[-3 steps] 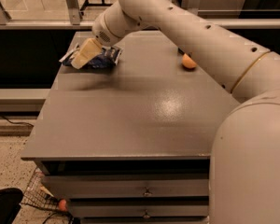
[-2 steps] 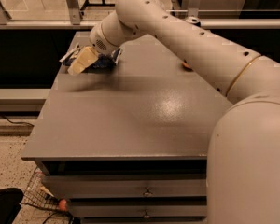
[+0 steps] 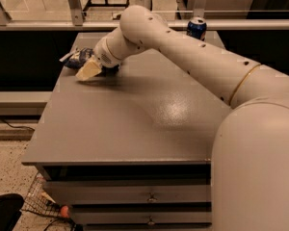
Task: Pick blue chip bag
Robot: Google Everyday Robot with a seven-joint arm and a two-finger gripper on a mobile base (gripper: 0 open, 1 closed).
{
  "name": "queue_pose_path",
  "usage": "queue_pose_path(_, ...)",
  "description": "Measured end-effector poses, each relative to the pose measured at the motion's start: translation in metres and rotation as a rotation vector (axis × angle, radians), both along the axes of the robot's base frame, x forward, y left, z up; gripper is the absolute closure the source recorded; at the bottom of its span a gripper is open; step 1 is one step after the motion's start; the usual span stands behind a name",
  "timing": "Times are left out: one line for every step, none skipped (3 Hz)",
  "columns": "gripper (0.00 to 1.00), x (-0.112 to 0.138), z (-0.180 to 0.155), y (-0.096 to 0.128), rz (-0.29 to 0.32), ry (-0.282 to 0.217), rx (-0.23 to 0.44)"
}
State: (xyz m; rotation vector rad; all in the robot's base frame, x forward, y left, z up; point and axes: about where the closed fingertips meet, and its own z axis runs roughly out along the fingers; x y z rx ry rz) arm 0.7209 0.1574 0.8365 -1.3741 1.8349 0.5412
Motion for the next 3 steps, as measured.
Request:
queue_pose_path(0.62,0.0006,-0.0006,0.0003,0.000,0.000,0.000)
queue_pose_path(0.84,0.0006,0.0023,0.0003,0.000,0.000,0.000)
queue_pose_path(1.00,0.0006,0.0087,0.0004,0.000,0.000,0.000)
